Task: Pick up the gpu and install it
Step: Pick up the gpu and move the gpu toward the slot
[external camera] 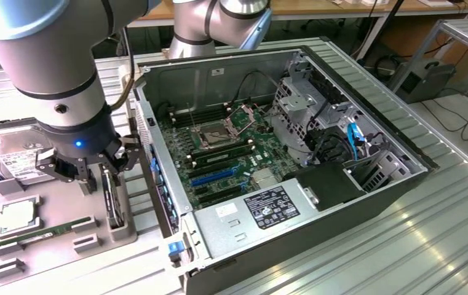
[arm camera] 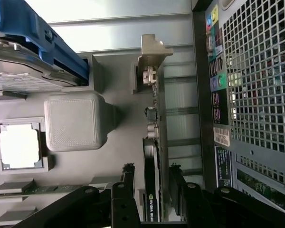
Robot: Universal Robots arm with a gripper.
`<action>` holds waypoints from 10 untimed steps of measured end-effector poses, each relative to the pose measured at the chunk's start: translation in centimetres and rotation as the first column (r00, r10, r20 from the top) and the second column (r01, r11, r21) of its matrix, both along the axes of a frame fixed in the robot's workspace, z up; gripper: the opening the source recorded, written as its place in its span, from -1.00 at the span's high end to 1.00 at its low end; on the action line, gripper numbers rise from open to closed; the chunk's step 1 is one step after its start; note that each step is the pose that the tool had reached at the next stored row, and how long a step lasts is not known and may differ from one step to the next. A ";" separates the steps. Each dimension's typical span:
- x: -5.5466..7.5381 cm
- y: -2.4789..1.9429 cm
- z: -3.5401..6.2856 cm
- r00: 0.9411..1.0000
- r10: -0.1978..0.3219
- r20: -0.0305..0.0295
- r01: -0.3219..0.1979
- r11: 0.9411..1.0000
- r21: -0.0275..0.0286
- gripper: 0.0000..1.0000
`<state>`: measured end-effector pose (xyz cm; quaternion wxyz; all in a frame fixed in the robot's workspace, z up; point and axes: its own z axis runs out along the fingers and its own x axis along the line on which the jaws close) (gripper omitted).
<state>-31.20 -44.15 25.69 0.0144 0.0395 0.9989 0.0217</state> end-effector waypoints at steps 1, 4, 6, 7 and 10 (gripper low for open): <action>0.0 0.00 -0.19 1.000 -0.002 0.000 0.002 1.000 0.000 0.15; 0.1 0.00 -0.69 1.000 -0.010 0.000 0.010 1.000 0.002 0.15; 0.1 -0.01 -0.84 1.000 -0.017 0.000 0.017 1.000 0.008 0.15; 0.1 -0.01 -0.87 1.000 -0.019 0.000 0.019 1.000 0.013 0.15; 0.1 0.01 -0.92 1.000 -0.025 0.000 0.025 0.999 0.021 0.15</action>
